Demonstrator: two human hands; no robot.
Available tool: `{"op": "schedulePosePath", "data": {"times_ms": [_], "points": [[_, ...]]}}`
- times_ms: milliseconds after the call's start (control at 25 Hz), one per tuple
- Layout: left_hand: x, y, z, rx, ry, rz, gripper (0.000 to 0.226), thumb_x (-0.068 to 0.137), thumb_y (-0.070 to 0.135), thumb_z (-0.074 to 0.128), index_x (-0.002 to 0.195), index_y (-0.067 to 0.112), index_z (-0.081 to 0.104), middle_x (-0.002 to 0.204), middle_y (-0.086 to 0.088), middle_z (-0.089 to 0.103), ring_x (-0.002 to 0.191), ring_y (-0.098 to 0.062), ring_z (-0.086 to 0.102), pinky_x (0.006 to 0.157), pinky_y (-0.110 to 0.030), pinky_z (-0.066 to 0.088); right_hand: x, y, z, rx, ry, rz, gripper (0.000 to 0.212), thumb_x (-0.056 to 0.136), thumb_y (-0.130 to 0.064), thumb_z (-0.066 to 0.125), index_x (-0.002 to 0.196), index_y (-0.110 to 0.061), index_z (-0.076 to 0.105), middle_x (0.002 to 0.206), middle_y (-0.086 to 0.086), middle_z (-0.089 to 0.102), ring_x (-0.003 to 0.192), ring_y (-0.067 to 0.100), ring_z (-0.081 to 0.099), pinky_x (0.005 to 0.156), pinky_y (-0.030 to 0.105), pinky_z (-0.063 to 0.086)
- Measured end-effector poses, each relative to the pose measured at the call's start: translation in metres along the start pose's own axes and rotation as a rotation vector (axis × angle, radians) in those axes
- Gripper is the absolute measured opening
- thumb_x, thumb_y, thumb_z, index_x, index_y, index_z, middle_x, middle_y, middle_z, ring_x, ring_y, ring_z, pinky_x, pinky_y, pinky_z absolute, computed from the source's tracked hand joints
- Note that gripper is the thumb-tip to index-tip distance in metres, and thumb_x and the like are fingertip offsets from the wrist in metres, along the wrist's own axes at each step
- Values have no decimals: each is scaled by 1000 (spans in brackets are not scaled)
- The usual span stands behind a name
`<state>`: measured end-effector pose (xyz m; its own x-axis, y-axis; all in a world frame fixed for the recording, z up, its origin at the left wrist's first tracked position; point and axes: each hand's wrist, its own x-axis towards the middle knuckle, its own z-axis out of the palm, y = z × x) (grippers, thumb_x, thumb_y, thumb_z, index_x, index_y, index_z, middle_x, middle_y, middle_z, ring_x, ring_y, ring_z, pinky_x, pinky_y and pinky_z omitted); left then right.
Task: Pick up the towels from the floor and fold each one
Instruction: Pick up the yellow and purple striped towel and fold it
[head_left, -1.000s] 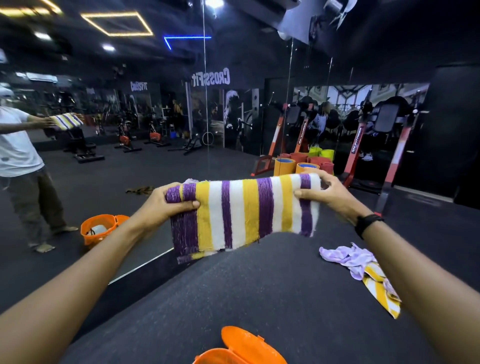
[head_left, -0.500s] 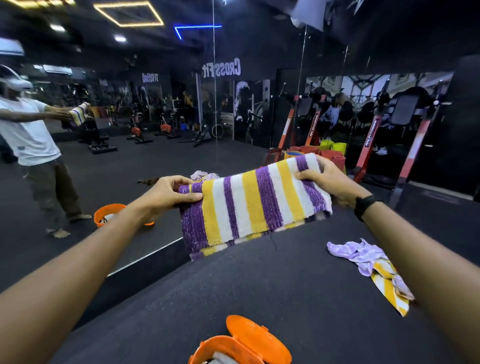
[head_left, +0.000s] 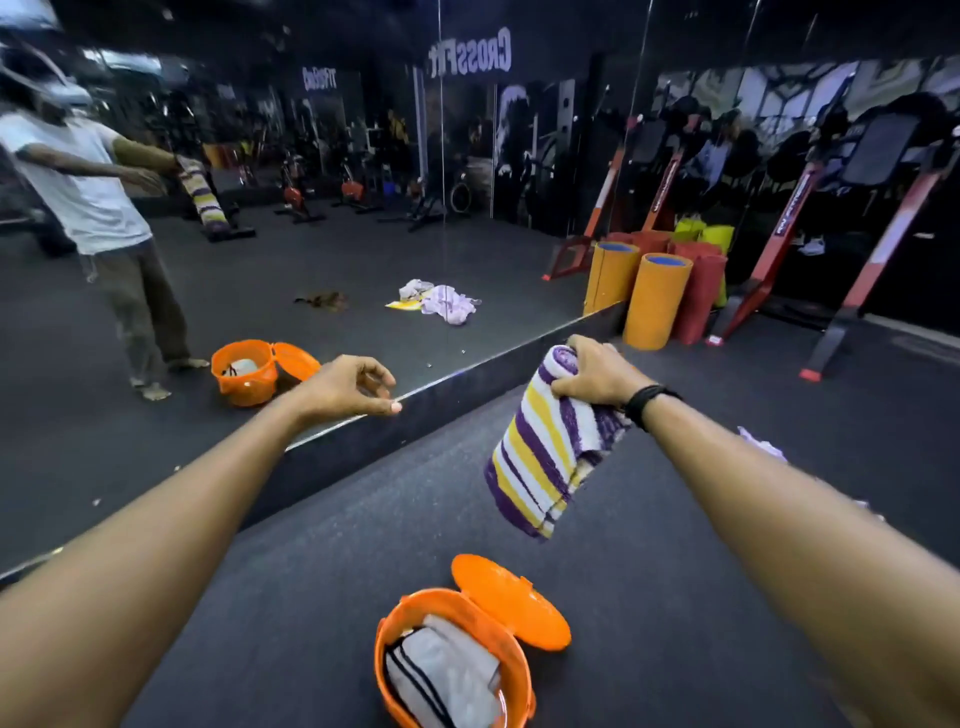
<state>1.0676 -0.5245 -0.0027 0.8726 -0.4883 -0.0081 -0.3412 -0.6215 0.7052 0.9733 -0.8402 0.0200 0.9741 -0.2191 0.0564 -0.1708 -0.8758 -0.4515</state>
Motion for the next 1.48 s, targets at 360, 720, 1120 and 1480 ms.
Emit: {"op": "schedulePosePath", "data": {"times_ms": [360,720,1120,1480], "points": [[20,-117,88,145,-252,-173,57,70,27,84,119,13,59,111,-8,63,104,-21,61,95,-35,49,-20,99,139,-89,-192,472,52,78,-33,72,119,-10,48,129,22,51,115,40,52,92,39,45],[117,-231,133,166,-607,-146,54,74,29,81,121,15,58,119,-8,61,108,-21,59,98,-36,48,-24,121,269,-144,-238,888,53,83,-28,68,124,-6,44,129,21,53,117,40,53,90,41,45],[195,-362,269,312,-814,-79,45,84,28,72,124,13,56,118,-4,62,110,-19,58,93,-25,40,22,182,484,427,-181,929,31,78,-15,76,92,-10,49,93,7,58,90,24,53,68,28,34],[226,-526,495,570,-811,119,44,95,36,51,136,21,47,139,-7,50,125,-27,46,103,-34,38,7,318,695,136,-412,675,59,91,-36,59,143,-19,36,146,9,36,134,29,37,106,41,37]]}}
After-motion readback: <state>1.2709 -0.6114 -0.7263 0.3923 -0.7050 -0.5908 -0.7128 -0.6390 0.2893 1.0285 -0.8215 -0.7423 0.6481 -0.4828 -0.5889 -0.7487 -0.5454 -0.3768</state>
